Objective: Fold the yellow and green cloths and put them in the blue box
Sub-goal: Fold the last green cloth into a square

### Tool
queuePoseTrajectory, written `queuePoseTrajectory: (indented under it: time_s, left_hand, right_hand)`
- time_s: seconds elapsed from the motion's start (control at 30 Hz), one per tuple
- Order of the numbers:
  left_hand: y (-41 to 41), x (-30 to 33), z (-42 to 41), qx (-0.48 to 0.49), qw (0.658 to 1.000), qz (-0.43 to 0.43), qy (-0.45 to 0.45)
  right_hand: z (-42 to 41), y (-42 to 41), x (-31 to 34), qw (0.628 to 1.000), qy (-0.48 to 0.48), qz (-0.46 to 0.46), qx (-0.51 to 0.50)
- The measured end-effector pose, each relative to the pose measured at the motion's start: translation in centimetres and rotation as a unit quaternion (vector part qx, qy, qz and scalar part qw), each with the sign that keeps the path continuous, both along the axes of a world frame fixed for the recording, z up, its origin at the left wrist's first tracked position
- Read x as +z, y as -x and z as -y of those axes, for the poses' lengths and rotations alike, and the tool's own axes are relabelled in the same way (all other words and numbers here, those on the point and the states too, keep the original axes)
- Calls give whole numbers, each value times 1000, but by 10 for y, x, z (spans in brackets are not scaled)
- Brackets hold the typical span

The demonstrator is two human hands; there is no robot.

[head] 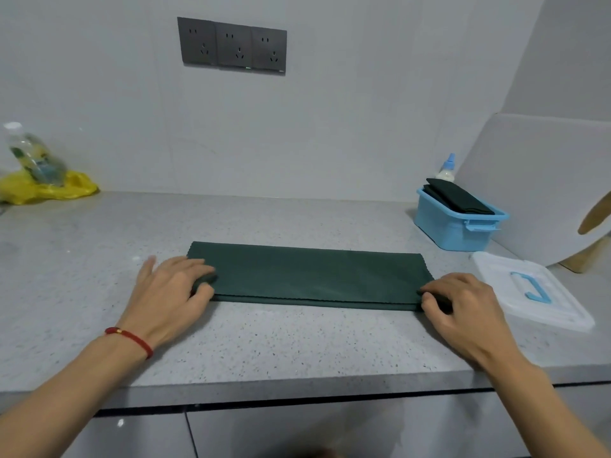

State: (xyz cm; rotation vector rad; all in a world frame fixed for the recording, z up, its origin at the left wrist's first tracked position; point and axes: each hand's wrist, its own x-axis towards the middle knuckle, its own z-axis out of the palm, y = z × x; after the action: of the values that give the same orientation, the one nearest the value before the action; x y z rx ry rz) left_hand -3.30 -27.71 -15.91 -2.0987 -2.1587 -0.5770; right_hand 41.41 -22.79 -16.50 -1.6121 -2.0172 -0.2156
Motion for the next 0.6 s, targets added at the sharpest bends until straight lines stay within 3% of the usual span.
queuePoseTrajectory:
  time_s: [0.13, 0.33, 0.47, 0.6]
  left_hand:
    - [-57, 26, -52, -126, 992, -31, -12]
    - [-109, -8, -119, -83, 983, -43, 156]
    - [-99, -23, -128, -67, 983, -34, 169]
    - [-46, -26, -128, -22, 984, -50, 171]
  right_hand:
    - [-29, 75, 22, 998, 22, -40, 44]
    - [-79, 180, 5, 968, 226, 40, 102]
    - [-93, 163, -12, 960, 255, 78, 83]
    - [-104, 78, -12, 962, 263, 69, -14]
